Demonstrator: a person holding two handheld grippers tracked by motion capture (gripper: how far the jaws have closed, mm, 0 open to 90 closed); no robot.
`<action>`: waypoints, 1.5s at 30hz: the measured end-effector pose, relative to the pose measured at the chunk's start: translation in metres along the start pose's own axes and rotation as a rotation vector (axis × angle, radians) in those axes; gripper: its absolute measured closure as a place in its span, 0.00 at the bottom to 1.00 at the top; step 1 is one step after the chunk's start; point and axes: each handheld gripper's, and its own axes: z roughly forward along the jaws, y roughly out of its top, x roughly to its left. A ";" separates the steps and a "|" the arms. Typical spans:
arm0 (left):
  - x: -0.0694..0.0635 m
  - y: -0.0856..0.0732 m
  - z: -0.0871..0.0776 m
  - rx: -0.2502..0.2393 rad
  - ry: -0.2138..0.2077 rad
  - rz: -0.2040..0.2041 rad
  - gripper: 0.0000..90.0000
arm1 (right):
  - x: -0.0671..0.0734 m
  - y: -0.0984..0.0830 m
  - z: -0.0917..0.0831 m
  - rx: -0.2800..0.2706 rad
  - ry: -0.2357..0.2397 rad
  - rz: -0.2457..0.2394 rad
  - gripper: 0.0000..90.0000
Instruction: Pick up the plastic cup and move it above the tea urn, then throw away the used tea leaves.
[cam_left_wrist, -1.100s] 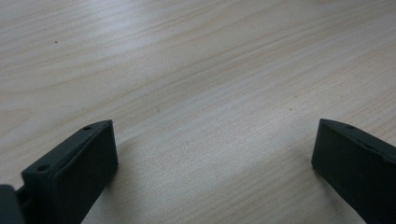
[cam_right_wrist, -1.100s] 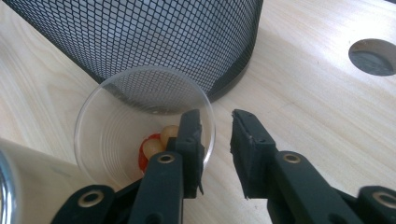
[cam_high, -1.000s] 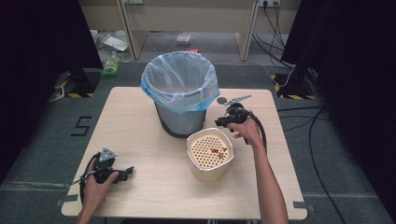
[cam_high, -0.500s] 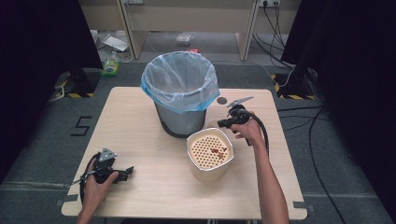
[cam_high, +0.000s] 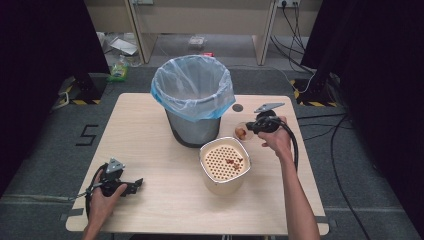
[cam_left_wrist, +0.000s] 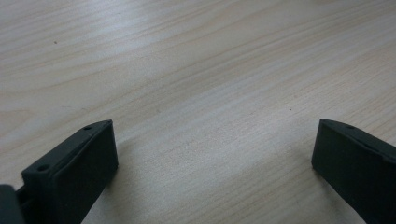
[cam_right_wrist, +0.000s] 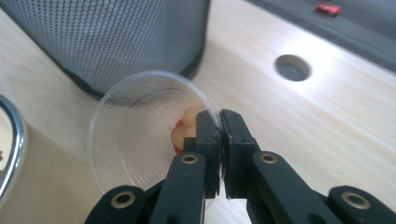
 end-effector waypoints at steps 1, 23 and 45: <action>0.000 0.000 0.000 0.000 0.000 0.000 0.00 | 0.000 0.000 -0.003 -0.003 -0.011 -0.002 0.97; 0.000 0.000 0.000 0.001 -0.002 0.003 0.00 | 0.038 0.018 -0.072 -0.205 -0.199 -0.180 0.97; 0.000 0.000 0.000 0.001 -0.006 0.006 0.00 | 0.113 -0.012 -0.084 -0.384 -0.474 -0.471 0.97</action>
